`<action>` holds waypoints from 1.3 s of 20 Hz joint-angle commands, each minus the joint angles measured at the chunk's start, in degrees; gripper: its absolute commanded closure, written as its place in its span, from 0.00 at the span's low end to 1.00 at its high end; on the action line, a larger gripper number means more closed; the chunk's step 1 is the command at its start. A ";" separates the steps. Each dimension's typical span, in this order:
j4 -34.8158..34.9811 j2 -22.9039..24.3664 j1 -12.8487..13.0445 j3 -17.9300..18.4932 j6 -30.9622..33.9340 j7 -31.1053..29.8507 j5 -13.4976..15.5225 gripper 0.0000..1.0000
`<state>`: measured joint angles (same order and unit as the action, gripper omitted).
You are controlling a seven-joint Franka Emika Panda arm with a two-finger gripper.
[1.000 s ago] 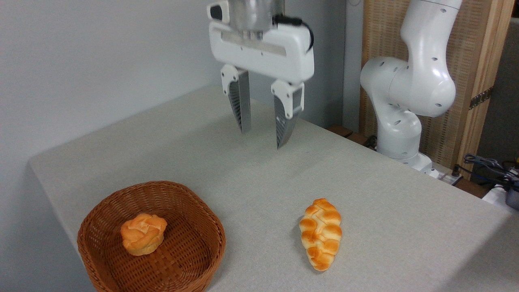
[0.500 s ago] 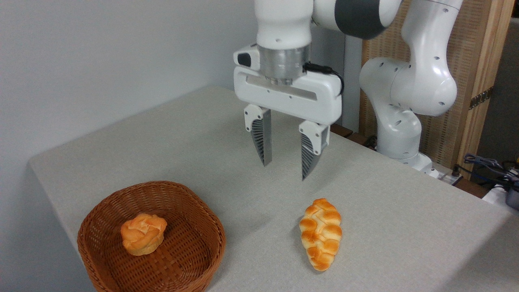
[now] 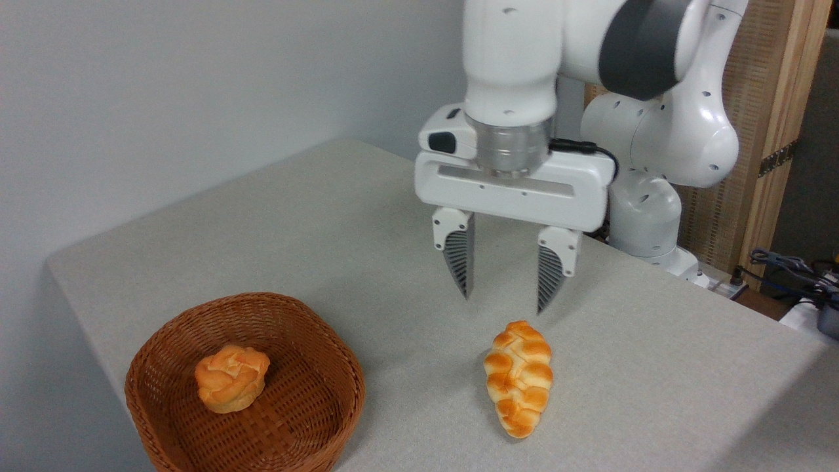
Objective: Put bread into the basket
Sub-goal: 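Move the open gripper over the braided bread roll and lower it, then lower the gripper around the braided roll and close on it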
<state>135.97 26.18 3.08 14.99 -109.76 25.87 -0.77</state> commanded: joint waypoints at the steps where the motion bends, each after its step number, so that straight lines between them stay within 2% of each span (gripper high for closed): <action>1: 1.14 1.15 0.97 1.09 -1.68 -1.00 -4.41 0.00; 2: 1.31 0.98 0.97 1.09 -1.68 -0.91 -6.16 0.00; 4: 1.31 0.98 0.97 2.05 -1.86 -0.82 -7.05 0.00; 14: 3.86 -1.39 1.58 2.50 -7.83 -1.17 -7.06 0.00; 18: 4.13 -1.40 1.58 4.61 -8.45 -1.00 -7.14 0.00; 26: 6.23 -1.66 2.28 4.78 -10.91 -1.08 -7.14 0.00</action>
<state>140.76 23.99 4.08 18.84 -118.40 25.83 -6.76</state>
